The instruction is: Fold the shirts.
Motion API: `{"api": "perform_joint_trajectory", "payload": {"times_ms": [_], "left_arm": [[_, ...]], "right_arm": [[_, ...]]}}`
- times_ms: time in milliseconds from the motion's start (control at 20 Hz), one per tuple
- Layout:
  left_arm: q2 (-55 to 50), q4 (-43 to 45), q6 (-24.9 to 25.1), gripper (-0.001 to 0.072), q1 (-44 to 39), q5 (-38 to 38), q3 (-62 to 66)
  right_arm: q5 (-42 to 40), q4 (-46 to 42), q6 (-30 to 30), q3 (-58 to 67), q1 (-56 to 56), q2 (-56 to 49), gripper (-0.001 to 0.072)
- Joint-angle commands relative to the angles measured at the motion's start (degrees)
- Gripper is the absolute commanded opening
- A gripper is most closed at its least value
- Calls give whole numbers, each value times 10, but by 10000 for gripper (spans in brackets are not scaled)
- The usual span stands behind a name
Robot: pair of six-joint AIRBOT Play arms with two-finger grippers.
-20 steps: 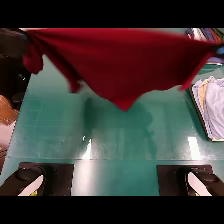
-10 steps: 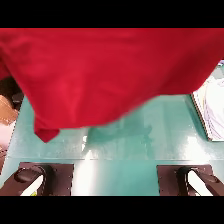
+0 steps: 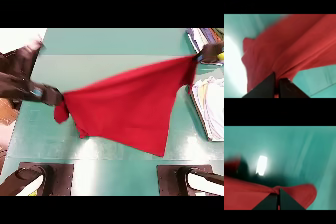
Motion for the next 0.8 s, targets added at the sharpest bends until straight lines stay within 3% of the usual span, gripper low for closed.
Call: {"api": "perform_joint_trajectory", "payload": {"times_ms": [0,200,250,300,350,550,650,750], "left_arm": [[-15,-10,21,27,-1,28,-146],[-15,-40,24,31,0,25,-209],[-15,-57,32,122,0,31,-208],[-15,-77,47,347,0,38,-206],[-15,-100,57,460,0,42,-201],[-15,-97,69,460,0,37,-110],[-15,-59,68,461,0,73,-67],[-22,-16,36,460,0,138,-59]], "right_arm": [[13,-27,5,-74,50,-37,13],[-13,-25,5,-134,61,-5,13],[-21,-26,5,-146,61,6,13],[-31,-26,5,-160,61,19,13],[-35,-26,5,-170,61,29,13],[-37,-26,5,-179,61,51,13],[-42,-25,5,-179,61,59,13],[-44,-25,5,-179,61,63,13]]}}
